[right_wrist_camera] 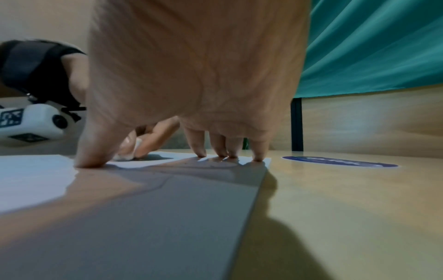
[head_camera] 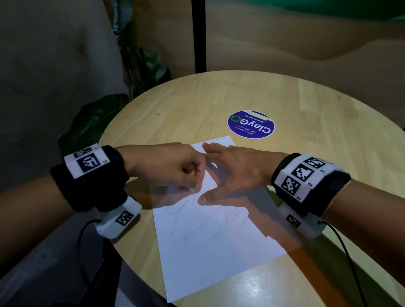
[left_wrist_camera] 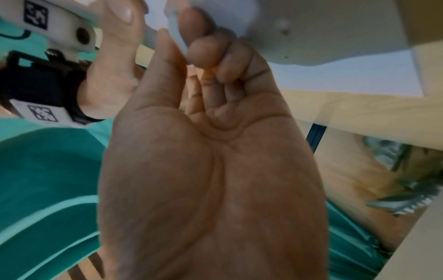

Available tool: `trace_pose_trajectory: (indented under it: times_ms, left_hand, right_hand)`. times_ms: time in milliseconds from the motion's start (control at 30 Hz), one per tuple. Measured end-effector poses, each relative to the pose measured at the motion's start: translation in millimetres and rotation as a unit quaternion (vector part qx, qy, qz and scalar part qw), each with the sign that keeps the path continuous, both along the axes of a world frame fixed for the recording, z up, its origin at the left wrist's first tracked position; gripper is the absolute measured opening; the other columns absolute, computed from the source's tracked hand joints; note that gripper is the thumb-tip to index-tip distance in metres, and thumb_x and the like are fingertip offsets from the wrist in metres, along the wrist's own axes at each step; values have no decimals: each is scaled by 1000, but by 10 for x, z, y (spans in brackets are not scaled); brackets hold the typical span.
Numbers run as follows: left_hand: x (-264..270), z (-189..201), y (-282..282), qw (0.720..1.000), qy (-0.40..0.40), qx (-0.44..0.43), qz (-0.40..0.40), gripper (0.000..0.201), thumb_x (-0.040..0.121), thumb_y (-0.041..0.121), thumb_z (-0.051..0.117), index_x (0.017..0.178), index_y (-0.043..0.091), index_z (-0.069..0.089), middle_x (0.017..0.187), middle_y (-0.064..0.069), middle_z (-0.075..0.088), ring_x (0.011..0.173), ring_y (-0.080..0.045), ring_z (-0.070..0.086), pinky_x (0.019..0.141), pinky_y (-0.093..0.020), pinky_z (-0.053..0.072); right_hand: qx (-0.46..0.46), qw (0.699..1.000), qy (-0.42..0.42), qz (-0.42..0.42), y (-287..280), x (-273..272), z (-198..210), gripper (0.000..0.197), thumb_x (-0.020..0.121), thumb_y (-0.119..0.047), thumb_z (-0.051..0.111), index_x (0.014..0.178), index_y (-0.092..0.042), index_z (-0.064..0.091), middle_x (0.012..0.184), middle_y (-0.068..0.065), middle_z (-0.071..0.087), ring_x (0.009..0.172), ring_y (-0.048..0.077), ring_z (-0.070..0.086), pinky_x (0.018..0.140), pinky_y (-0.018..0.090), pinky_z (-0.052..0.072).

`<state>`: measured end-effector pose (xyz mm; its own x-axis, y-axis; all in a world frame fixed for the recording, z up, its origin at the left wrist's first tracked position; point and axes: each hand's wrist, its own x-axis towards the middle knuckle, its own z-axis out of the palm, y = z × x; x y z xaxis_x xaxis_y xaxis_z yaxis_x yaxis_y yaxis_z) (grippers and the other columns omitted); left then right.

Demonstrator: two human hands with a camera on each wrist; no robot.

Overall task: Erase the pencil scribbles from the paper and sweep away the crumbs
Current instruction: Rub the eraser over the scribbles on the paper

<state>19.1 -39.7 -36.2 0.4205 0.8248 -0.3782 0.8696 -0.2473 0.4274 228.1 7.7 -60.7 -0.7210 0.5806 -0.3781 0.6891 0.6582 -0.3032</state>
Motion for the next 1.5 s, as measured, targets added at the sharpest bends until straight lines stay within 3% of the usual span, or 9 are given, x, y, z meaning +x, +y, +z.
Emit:
trace_pose_trajectory:
  times_ms: [167, 333, 567, 800, 933, 1067, 1200, 1300, 1500]
  left_hand:
    - [-126, 17, 89, 994, 28, 99, 36, 6, 102, 33, 71, 97, 28, 71, 89, 10, 75, 85, -5, 67, 76, -30, 54]
    - [-73, -13, -36, 1000, -15, 10, 2, 4, 97, 24, 77, 93, 24, 74, 90, 7, 80, 81, -7, 71, 74, -25, 55]
    - [-137, 5, 34, 999, -8, 39, -8, 7, 97, 25, 77, 92, 25, 73, 89, 11, 78, 82, -3, 69, 75, -27, 55]
    - [-150, 39, 72, 996, 31, 81, -15, 8, 99, 28, 73, 92, 27, 72, 89, 12, 75, 85, -4, 66, 78, -30, 55]
    - [-101, 72, 6, 999, 9, -21, -40, 9, 99, 24, 76, 91, 24, 73, 89, 8, 78, 82, -4, 70, 76, -24, 57]
    - [-155, 46, 38, 996, 28, 81, -25, 10, 100, 26, 73, 91, 29, 71, 89, 14, 75, 86, -1, 65, 76, -24, 51]
    - [-103, 71, -29, 999, -6, -22, -39, 9, 99, 22, 76, 91, 24, 74, 90, 10, 78, 84, -3, 71, 75, -21, 56]
    - [-142, 67, 30, 997, 29, 68, -34, 9, 100, 26, 73, 92, 29, 73, 90, 13, 76, 86, 0, 66, 73, -20, 49]
    - [-51, 46, -12, 998, -8, -8, -54, 5, 99, 22, 77, 94, 24, 76, 91, 13, 77, 84, 0, 68, 75, -16, 53]
  right_hand:
    - [48, 999, 7, 7, -11, -66, -38, 86, 74, -92, 64, 135, -32, 51, 139, -12, 38, 127, 27, 53, 104, 49, 48]
    - [3, 1000, 26, 14, 20, -42, -93, 99, 74, -89, 68, 157, -47, 35, 174, -27, 10, 153, 22, 33, 122, 44, 32]
    - [-10, 999, 31, 15, 69, -63, -184, 107, 61, -104, 60, 153, -71, 16, 175, -28, 2, 162, 25, 19, 128, 58, 19]
    - [-10, 1000, 26, 13, 72, -72, -174, 114, 58, -106, 57, 157, -68, 14, 174, -31, 1, 162, 23, 20, 128, 59, 19]
    - [-20, 1000, 9, -8, 18, -45, -102, 112, 69, -95, 65, 162, -62, 12, 175, -29, -5, 165, 23, 9, 130, 53, 15]
    - [-13, 1000, 26, 10, 68, -92, -174, 115, 57, -107, 56, 157, -67, 15, 174, -31, 3, 161, 22, 22, 128, 60, 18]
    - [-16, 1000, 13, 0, 48, -63, -168, 114, 62, -101, 61, 159, -64, 15, 175, -29, -3, 164, 20, 11, 130, 56, 16]
    - [-6, 999, 31, 14, 86, -90, -195, 117, 55, -109, 54, 157, -66, 15, 174, -31, 2, 163, 19, 19, 128, 59, 18]
    - [-14, 1000, 26, 10, 61, -58, -161, 87, 63, -99, 63, 140, -67, 36, 175, -28, 4, 163, 22, 17, 128, 57, 20]
